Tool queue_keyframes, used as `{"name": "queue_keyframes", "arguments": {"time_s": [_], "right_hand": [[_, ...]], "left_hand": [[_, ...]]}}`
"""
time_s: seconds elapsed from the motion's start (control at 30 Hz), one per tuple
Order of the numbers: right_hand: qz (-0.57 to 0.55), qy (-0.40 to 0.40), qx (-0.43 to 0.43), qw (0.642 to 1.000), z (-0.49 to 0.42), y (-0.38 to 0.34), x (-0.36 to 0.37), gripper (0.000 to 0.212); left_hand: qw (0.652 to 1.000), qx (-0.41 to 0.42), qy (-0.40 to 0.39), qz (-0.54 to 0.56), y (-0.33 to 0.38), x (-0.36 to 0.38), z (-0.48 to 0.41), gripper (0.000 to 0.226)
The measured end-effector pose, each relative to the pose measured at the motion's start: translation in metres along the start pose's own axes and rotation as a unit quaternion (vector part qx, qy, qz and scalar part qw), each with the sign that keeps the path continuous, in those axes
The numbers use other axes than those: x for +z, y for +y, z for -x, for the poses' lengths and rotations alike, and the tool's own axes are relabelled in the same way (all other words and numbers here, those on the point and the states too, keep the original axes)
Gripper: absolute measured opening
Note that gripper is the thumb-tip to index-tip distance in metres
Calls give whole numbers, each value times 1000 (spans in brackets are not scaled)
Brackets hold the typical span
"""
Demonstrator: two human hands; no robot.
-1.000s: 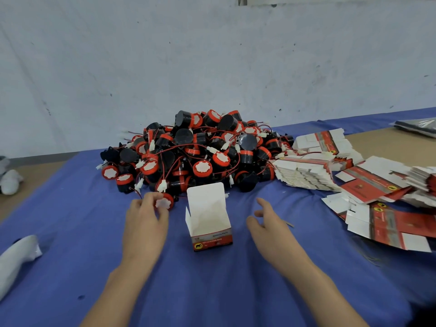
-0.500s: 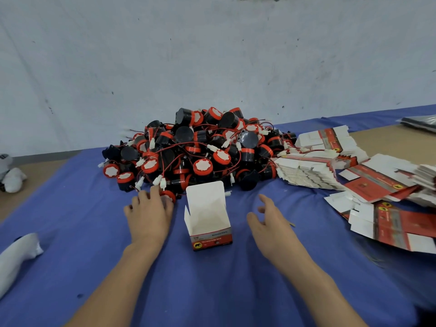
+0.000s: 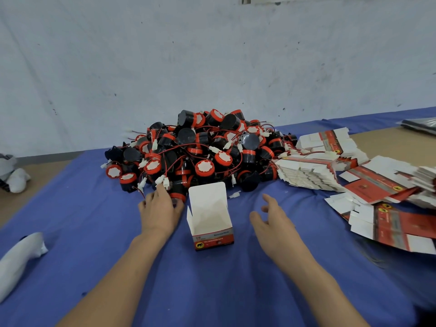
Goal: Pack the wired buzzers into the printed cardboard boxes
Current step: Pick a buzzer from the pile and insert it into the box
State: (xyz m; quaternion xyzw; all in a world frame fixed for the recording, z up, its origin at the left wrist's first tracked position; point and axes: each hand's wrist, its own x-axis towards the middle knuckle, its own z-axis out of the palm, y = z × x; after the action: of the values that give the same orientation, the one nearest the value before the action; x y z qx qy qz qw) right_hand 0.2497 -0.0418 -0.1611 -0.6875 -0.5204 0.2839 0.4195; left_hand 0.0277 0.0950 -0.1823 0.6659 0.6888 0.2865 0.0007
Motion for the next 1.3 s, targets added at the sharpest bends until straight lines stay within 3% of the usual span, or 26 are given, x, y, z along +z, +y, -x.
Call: {"name": "queue_keyframes", "arguments": {"time_s": [0.1, 0.23, 0.37, 0.5, 0.67, 0.77, 0.83, 0.93, 1.0, 1.1, 1.3], "right_hand": [[-5, 0, -3, 1000, 0, 0, 1, 59], [-10, 1, -2, 1000, 0, 0, 1, 59], [-20, 10, -3, 1000, 0, -1, 1, 59], [-27, 26, -18, 999, 1, -2, -1, 54], [-90, 71, -53, 992, 3, -6, -1, 49], [-138, 79, -88, 983, 3, -12, 0, 43], [-166, 73, -114, 977, 6, -17, 1, 40], [-220, 40, -150, 963, 9, -24, 3, 33], [-241, -3, -166, 956, 12, -29, 6, 31], [-251, -64, -185, 948, 13, -33, 12, 45], [-276, -56, -191, 940, 11, -35, 12, 25]], "left_hand": [[1000, 13, -14, -14, 0, 0, -1, 35], [999, 31, -26, -31, -3, 0, 4, 57], [994, 22, 37, 105, -9, -12, 15, 46], [942, -41, 132, 306, -6, -35, 27, 44], [842, -126, 202, 484, 16, -67, 34, 31], [813, -118, 161, 547, 31, -81, 45, 19], [806, -108, 118, 569, 40, -85, 54, 26], [807, -74, 46, 583, 56, -83, 67, 20], [803, -47, -3, 594, 66, -82, 76, 33], [807, -9, -57, 588, 75, -77, 86, 51], [809, 34, -106, 577, 77, -74, 96, 24]]}}
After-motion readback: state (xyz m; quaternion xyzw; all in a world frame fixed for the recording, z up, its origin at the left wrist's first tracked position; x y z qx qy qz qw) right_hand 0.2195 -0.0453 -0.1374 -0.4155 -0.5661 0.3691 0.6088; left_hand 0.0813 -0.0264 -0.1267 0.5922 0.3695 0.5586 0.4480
